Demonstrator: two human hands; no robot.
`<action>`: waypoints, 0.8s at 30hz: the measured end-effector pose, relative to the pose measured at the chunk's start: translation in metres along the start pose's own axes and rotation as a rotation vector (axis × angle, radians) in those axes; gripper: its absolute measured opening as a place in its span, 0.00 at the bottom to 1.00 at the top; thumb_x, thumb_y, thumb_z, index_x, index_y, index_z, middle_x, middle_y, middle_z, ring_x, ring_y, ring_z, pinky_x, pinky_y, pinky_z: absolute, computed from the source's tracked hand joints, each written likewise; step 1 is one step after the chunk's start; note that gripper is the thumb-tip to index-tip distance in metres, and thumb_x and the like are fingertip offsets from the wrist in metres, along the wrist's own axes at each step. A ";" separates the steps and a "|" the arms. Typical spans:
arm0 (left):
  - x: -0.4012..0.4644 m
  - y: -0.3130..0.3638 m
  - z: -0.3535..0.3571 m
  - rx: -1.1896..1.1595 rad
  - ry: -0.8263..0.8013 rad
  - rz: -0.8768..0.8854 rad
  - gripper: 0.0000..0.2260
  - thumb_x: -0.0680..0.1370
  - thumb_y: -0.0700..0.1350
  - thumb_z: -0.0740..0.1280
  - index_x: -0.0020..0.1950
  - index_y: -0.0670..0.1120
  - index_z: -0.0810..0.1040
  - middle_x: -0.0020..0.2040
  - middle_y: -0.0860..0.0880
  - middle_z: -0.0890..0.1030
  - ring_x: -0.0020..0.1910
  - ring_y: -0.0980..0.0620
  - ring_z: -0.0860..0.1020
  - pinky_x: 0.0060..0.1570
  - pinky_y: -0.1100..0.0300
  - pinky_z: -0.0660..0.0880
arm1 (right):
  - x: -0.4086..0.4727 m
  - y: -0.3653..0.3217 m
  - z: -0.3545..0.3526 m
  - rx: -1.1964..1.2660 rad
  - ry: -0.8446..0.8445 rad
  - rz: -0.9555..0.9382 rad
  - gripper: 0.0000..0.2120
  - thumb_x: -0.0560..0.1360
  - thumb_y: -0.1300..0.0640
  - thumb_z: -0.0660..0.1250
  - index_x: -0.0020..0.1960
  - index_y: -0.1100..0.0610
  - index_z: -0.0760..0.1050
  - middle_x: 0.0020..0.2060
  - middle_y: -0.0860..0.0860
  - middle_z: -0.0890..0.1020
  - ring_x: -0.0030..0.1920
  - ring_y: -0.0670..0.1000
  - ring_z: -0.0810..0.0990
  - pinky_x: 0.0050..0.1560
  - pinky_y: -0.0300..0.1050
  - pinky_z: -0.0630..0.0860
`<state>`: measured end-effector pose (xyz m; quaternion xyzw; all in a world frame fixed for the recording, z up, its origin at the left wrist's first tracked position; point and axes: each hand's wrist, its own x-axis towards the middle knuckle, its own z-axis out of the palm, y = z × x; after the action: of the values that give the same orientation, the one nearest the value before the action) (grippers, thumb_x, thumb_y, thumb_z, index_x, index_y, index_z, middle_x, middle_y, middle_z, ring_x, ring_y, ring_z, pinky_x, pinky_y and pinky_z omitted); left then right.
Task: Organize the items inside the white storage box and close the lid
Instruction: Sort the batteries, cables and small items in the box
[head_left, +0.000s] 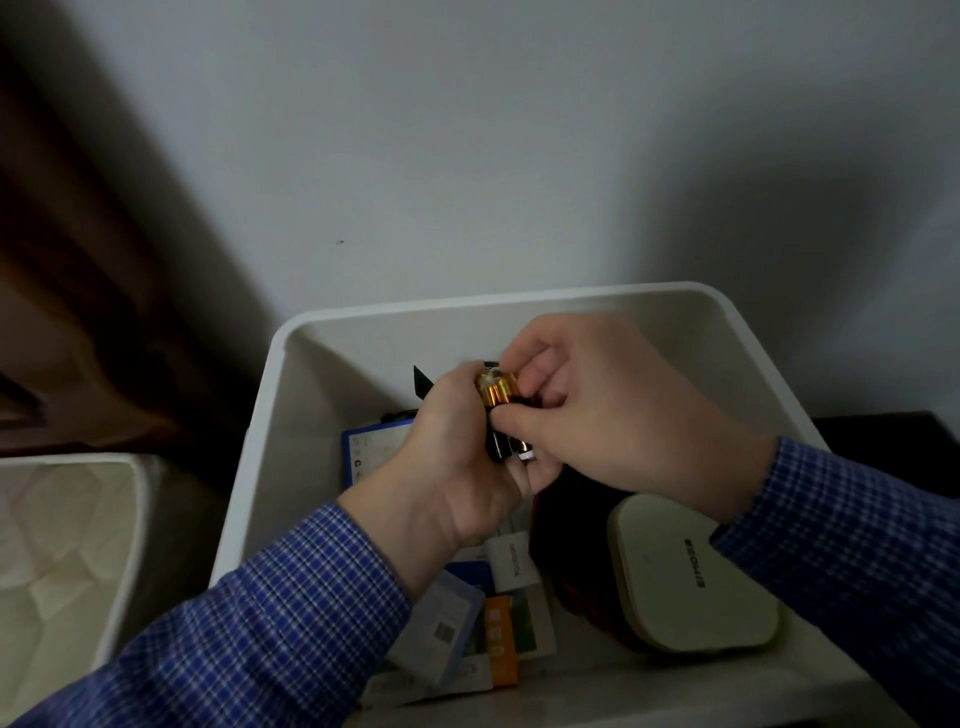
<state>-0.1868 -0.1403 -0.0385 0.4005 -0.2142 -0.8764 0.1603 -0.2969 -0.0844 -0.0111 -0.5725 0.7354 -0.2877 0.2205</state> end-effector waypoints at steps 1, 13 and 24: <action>-0.001 0.000 0.000 0.025 0.011 0.004 0.25 0.83 0.51 0.52 0.35 0.44 0.82 0.31 0.48 0.79 0.24 0.53 0.75 0.22 0.67 0.70 | 0.002 0.000 -0.001 0.008 -0.029 0.029 0.17 0.66 0.51 0.79 0.53 0.47 0.79 0.41 0.42 0.82 0.38 0.39 0.81 0.44 0.40 0.79; 0.006 -0.003 -0.004 0.482 0.101 0.252 0.34 0.82 0.63 0.44 0.44 0.40 0.80 0.29 0.40 0.78 0.21 0.49 0.67 0.19 0.68 0.58 | 0.008 0.006 -0.017 0.314 -0.297 0.091 0.13 0.70 0.65 0.75 0.50 0.53 0.78 0.40 0.53 0.86 0.35 0.54 0.86 0.40 0.48 0.83; 0.005 -0.009 -0.002 0.506 -0.022 0.196 0.23 0.81 0.49 0.49 0.40 0.42 0.81 0.33 0.36 0.76 0.22 0.47 0.68 0.20 0.67 0.54 | 0.005 0.031 -0.010 0.310 -0.315 0.085 0.11 0.72 0.60 0.74 0.51 0.50 0.78 0.39 0.49 0.86 0.32 0.51 0.86 0.33 0.36 0.76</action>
<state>-0.1895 -0.1351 -0.0478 0.3957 -0.4658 -0.7795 0.1371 -0.3262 -0.0817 -0.0247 -0.5380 0.6626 -0.2948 0.4297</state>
